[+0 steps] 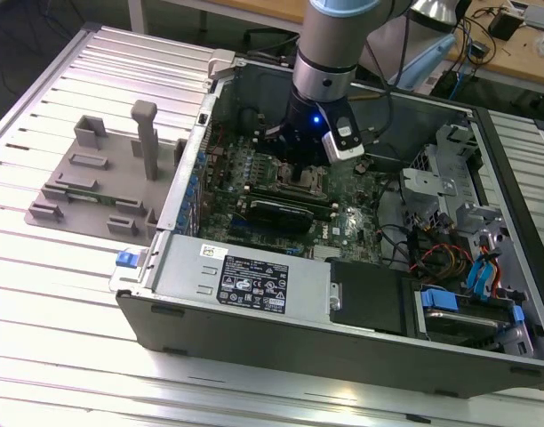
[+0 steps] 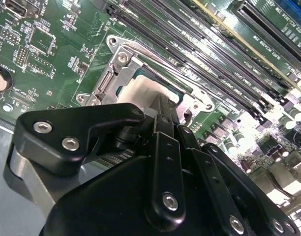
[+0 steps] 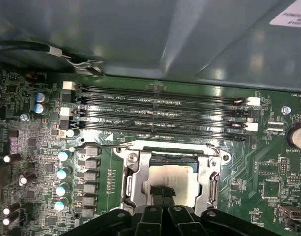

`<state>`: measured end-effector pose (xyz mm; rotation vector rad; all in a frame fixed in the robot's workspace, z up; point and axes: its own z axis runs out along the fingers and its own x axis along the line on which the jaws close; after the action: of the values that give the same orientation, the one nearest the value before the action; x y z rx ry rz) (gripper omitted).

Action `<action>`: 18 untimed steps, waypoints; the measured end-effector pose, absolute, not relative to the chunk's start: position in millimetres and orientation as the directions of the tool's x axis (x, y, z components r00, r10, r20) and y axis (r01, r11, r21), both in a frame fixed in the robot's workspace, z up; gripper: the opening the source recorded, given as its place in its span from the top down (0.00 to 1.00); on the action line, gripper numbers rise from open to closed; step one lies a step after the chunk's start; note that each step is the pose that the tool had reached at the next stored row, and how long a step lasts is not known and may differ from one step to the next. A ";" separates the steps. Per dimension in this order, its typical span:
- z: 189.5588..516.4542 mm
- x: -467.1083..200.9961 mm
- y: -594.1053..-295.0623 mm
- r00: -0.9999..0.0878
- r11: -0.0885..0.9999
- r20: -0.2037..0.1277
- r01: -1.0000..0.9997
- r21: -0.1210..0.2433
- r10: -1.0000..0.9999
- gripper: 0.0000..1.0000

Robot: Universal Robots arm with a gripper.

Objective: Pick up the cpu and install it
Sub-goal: 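Close the cpu cover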

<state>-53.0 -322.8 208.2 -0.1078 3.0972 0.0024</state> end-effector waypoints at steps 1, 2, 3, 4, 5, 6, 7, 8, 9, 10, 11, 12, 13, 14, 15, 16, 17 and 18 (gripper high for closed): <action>207.6 -52.6 -322.8 -0.997 0.997 -0.043 -0.072 0.000 -0.072 0.89; 206.9 -52.2 -322.8 -0.996 0.997 -0.042 -0.074 0.000 -0.074 0.89; 206.3 -51.8 -322.8 -0.996 0.997 -0.042 -0.075 0.000 -0.075 0.89; 205.5 -51.3 -322.8 -0.996 0.997 -0.042 -0.078 0.000 -0.078 0.89; 205.2 -50.7 -322.9 -0.996 0.997 -0.042 -0.080 -0.001 -0.080 0.89; 205.1 -50.0 -322.9 -0.996 0.997 -0.042 -0.080 -0.001 -0.080 0.89; 204.7 -48.6 -322.8 -0.996 0.997 -0.042 -0.080 0.000 -0.080 0.89; 204.5 -47.0 -322.9 -0.996 0.997 -0.042 -0.080 0.000 -0.080 0.89; 204.4 -45.8 -322.8 -0.996 0.997 -0.042 -0.080 0.000 -0.080 0.89; 204.4 -45.3 -322.8 -0.996 0.997 -0.043 -0.080 0.000 -0.080 0.89; 204.4 -45.2 -322.8 -0.996 0.997 -0.043 -0.080 0.000 -0.080 0.89; 204.7 -45.1 -322.7 -0.996 0.997 -0.043 -0.080 0.001 -0.080 0.89; 205.2 -45.0 -322.6 -0.996 0.997 -0.043 -0.080 0.002 -0.080 0.89; 208.9 -45.1 -322.8 -0.996 0.997 -0.043 -0.080 0.001 -0.080 0.89; 211.4 -45.1 -322.8 -0.996 0.997 -0.043 -0.080 0.001 -0.080 0.89; 211.5 -45.1 -322.3 -0.996 0.997 -0.043 -0.081 0.001 -0.080 0.89; 211.5 -45.3 -321.7 -0.996 0.997 -0.043 -0.080 0.001 -0.080 0.89; 211.5 -45.5 -321.0 -0.996 0.997 -0.043 -0.080 0.001 -0.080 0.89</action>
<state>-45.5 -321.0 211.5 -0.1247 3.0965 0.0045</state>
